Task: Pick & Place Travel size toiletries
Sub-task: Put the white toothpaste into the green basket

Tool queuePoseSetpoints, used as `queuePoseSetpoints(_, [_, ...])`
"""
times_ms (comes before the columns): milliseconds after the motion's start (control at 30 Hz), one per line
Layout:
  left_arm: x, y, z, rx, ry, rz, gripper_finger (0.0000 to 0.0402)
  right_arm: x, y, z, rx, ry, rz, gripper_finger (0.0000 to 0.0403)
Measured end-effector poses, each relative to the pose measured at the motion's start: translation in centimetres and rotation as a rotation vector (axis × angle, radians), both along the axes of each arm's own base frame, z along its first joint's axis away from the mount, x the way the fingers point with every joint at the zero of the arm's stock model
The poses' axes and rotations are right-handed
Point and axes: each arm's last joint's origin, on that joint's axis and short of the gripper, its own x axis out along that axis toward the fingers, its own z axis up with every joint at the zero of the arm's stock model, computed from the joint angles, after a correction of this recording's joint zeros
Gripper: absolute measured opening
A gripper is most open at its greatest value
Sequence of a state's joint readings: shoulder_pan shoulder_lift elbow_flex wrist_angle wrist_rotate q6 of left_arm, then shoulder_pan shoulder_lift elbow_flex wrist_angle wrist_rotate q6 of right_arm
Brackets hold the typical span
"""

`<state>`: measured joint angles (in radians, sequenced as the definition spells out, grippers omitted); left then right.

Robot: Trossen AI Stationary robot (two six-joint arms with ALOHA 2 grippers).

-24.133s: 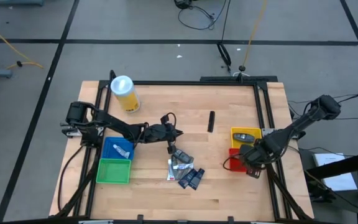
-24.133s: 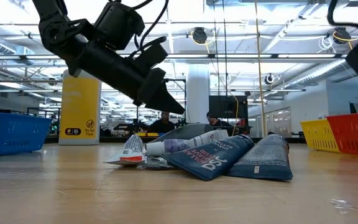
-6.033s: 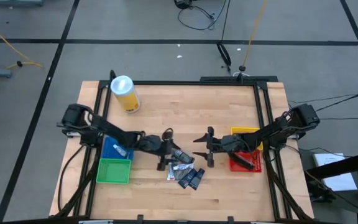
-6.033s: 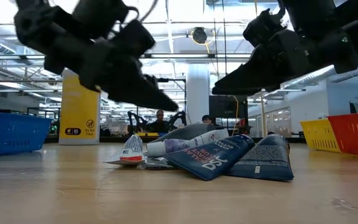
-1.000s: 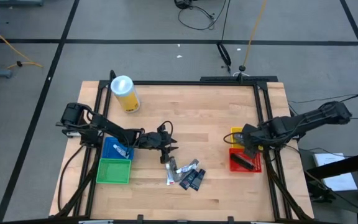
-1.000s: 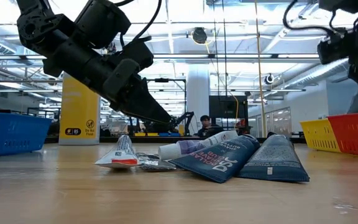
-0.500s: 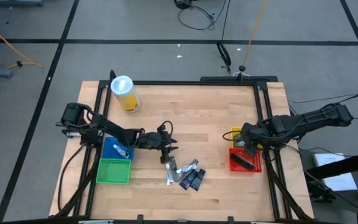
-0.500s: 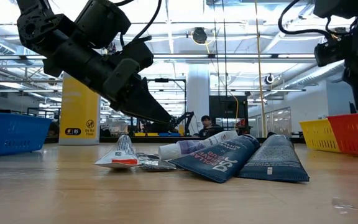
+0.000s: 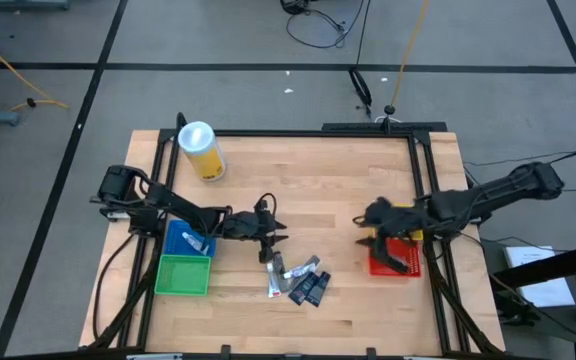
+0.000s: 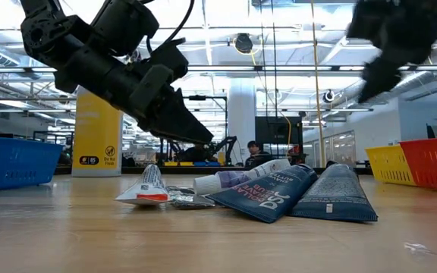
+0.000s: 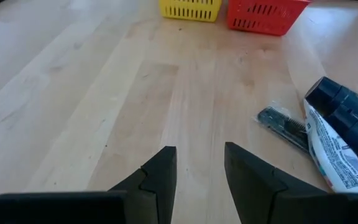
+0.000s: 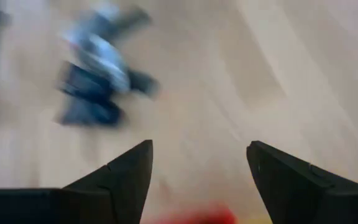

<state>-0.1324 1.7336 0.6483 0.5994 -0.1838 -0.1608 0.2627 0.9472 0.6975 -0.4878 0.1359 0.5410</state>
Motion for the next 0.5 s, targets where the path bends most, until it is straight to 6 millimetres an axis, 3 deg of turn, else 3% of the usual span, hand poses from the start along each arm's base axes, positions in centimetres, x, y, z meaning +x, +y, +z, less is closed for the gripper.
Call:
queuePoseSetpoints(200, [0.0,-1.7,0.5,-0.034,-0.051,-0.121,0.0132,4.5,3.2,-3.4,-0.096,-0.204,0.21,0.0234])
queuePoseSetpoints(367, [-0.1,-4.4,1.5,-0.067,-0.143,-0.241,0.0131,7.2,5.4,-6.7,-0.226,-0.276,0.246,0.022])
queuePoseSetpoints(500, [0.2,-6.8,2.3,-0.01,-0.193,-0.202,0.0131,8.6,6.4,-8.3,-0.264,-0.36,0.268,0.0211])
